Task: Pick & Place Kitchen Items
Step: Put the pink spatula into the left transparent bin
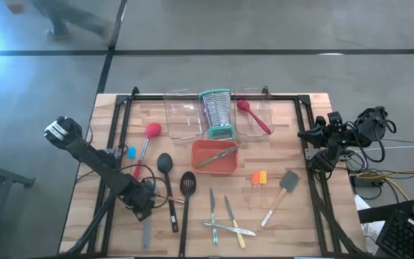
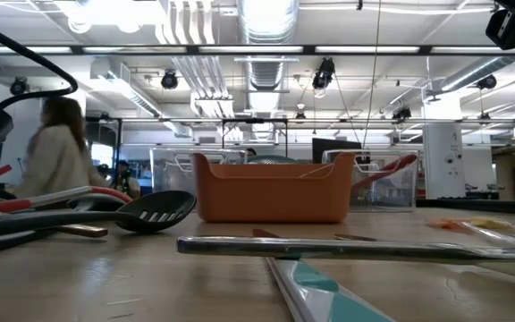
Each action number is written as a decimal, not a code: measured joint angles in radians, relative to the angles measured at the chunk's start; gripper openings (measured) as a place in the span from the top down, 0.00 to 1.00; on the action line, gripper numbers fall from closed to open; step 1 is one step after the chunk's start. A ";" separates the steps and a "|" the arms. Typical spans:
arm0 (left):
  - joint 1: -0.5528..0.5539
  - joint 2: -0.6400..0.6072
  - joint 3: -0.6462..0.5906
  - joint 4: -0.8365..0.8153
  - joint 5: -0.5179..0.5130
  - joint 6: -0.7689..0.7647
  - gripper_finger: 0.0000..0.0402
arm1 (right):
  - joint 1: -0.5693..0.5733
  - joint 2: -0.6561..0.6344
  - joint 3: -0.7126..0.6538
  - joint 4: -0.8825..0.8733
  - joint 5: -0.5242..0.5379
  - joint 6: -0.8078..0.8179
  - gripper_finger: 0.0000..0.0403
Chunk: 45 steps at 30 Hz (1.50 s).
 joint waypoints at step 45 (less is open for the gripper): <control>-0.056 -0.551 0.071 -0.181 -0.166 -0.027 0.95 | 0.000 0.000 0.000 0.000 0.000 0.000 0.98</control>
